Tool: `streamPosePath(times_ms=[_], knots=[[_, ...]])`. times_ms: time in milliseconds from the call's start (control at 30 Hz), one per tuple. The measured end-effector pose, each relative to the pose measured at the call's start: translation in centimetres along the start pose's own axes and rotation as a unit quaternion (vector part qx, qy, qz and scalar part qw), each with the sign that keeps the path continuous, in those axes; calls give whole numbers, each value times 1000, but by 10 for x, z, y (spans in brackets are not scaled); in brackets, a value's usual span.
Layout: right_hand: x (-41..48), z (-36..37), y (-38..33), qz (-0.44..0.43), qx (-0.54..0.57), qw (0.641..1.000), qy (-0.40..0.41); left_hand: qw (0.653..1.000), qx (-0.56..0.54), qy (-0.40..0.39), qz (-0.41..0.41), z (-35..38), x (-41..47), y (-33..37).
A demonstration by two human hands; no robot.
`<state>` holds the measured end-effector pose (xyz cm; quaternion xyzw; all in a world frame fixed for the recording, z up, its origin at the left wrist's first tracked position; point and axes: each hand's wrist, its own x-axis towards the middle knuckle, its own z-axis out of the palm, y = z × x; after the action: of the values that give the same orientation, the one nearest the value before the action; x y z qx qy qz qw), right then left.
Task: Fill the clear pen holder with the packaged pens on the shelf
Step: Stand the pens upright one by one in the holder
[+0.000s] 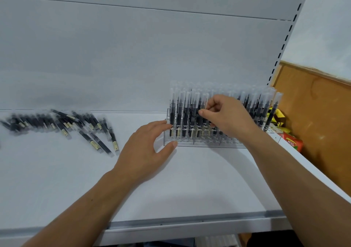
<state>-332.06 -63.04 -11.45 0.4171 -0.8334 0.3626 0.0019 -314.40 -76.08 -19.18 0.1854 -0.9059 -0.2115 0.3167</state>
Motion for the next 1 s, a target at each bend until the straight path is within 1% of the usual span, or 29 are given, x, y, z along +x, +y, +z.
streamPosePath(times_ms=[67,133,233,400,567,667,733,800,900,1000], knots=[[-3,-4,-1,3,-23,1000,-8,1000,-6,-2,-3,-1,0,1],[-7,-9,-2,1,-71,997,-10,1000,-10,-5,-5,-6,1,2],[-15,-14,-13,-7,-113,993,-39,999,-4,-11,-36,-22,3,-1],[-27,13,-55,-46,-84,985,-144,994,9,-8,-109,-56,-6,-26],[-21,80,-90,-98,-68,973,-199,978,55,30,-197,-94,-27,-63],[-9,118,-108,-109,-73,970,-203,960,111,39,-253,-109,-33,-83],[-1,138,-118,-104,-84,974,-185,943,137,24,-302,-112,-32,-94],[7,153,-126,-101,-99,976,-166,931,147,10,-333,-112,-27,-103],[17,169,-132,-100,-118,977,-150,925,153,-5,-348,-107,-14,-104],[26,176,-133,-86,-115,976,-161,918,172,-35,-356,-105,0,-101]])
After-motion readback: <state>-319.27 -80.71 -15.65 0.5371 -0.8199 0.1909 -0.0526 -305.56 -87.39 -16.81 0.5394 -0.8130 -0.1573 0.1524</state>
